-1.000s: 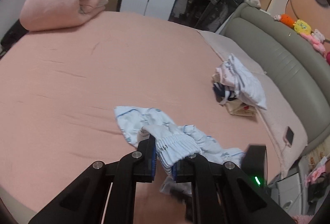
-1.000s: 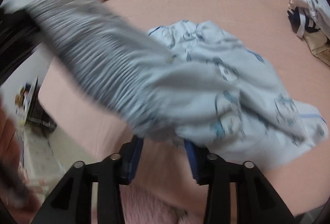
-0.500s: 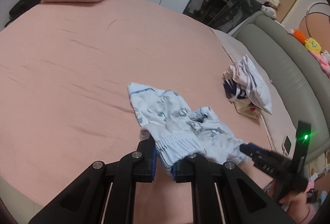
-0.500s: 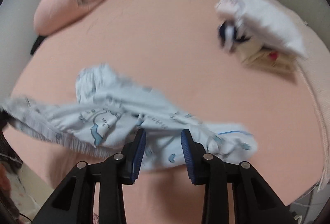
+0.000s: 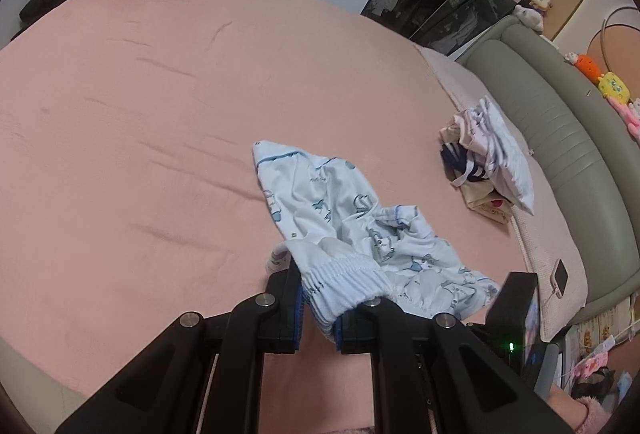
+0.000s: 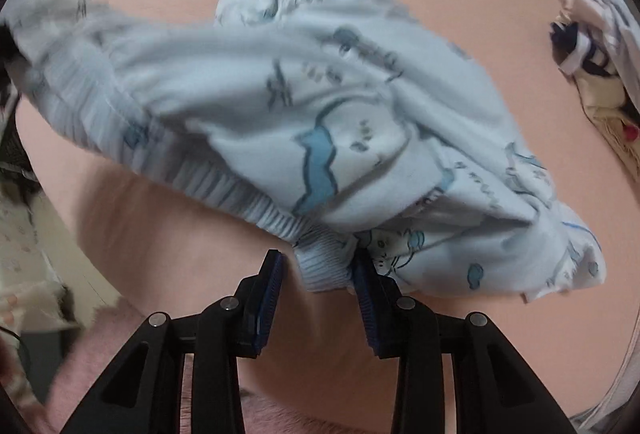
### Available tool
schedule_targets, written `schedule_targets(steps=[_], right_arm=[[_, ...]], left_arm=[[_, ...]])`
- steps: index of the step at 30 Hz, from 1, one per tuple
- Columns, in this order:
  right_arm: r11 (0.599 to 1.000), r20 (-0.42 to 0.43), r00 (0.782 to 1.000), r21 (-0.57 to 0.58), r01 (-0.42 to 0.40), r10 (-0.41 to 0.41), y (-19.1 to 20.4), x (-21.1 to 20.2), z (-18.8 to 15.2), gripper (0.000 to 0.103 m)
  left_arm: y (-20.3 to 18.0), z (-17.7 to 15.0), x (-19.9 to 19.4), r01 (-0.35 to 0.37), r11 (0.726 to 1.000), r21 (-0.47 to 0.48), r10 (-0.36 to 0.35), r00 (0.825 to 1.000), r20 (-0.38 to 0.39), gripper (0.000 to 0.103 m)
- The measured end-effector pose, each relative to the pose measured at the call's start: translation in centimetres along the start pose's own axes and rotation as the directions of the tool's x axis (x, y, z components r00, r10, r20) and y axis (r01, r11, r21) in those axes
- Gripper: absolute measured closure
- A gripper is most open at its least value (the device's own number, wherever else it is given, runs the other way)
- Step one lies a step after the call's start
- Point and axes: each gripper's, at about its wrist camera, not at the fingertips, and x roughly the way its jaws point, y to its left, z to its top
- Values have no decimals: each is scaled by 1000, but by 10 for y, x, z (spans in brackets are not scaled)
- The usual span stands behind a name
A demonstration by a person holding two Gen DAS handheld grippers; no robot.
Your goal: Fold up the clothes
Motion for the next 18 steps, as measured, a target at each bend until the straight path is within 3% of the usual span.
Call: schedule_targets(steps=[2,4,6,11,14,18], right_arm=[[1000,26,1000,-23,-1,1,-1,0,-6,68],[999,51,998,37,-27,25,-18,-3,-12,85],[991,70,997,121,-53,44,-39,-10,-22,85],[972,135,991,235,-18,-14,-73,-39,-47,85],[951,222,975,302,-68,-1,-87,-75,-57,85],[949,340,940,303,-89,-20,-101,-137,-62,85]], left_arm=[[3,-2,4,-9,1000,-6,9,1000,-10,94],[5,-5,7,-16,1000,-13,16,1000,-19,94],[4,-9,7,-7,1000,-1,7,1000,-25,94],[-12,-27,6,19,997,74,-14,998,-66,94],[-18,-33,-6,43,995,91,-38,998,-57,94],[-34,-29,-41,102,985,139,-101,995,-12,94]])
